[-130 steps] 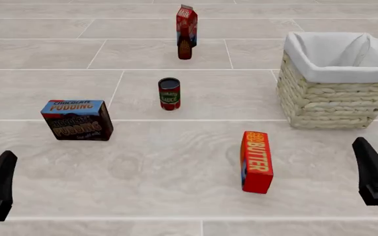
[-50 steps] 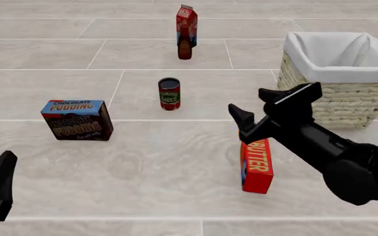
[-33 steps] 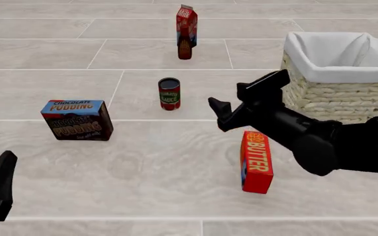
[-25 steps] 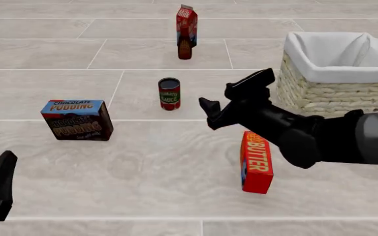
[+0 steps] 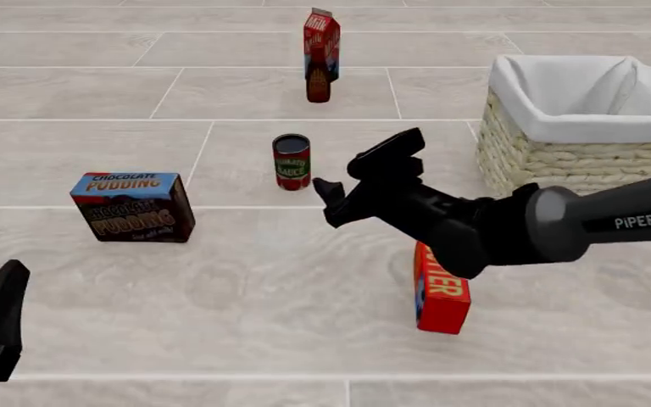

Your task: Pick the tomato sauce and place it in the basket.

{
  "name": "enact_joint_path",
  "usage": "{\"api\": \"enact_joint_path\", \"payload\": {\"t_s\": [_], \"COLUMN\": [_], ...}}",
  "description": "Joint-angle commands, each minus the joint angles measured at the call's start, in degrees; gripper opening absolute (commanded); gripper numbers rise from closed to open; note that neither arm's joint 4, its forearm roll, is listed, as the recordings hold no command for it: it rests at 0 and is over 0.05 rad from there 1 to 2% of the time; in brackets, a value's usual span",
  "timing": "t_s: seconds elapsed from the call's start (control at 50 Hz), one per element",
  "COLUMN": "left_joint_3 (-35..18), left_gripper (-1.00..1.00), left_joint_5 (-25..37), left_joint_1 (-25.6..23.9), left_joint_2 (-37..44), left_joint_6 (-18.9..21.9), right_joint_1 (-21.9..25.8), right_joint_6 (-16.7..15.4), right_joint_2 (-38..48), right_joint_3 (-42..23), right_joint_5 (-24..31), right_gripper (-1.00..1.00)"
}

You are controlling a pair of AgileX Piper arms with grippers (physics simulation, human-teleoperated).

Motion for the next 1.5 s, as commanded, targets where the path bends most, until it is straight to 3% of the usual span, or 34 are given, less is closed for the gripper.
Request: {"api": "enact_joint_path", "payload": {"t_s": [0.02, 0.88, 1.5], "left_joint_3": [0.0, 0.0, 0.0], "left_gripper": [1.00, 1.00, 1.00], "left_joint_5": [0.0, 0.0, 0.0], "left_joint_1": [0.0, 0.0, 0.0], "left_joint_2": [0.0, 0.0, 0.0], "left_joint_6": [0.0, 0.0, 0.0], "right_joint_1": [0.3, -2.2, -2.7], "right_joint_6": [0.3, -3.5, -4.1], "right_joint_2": [3.9, 15.5, 24.3], "right_joint_3": [-3.1, -19.2, -30.5], "right_joint_5": [-1.3, 3.0, 6.3], "right_gripper": [1.00, 1.00, 1.00]}}
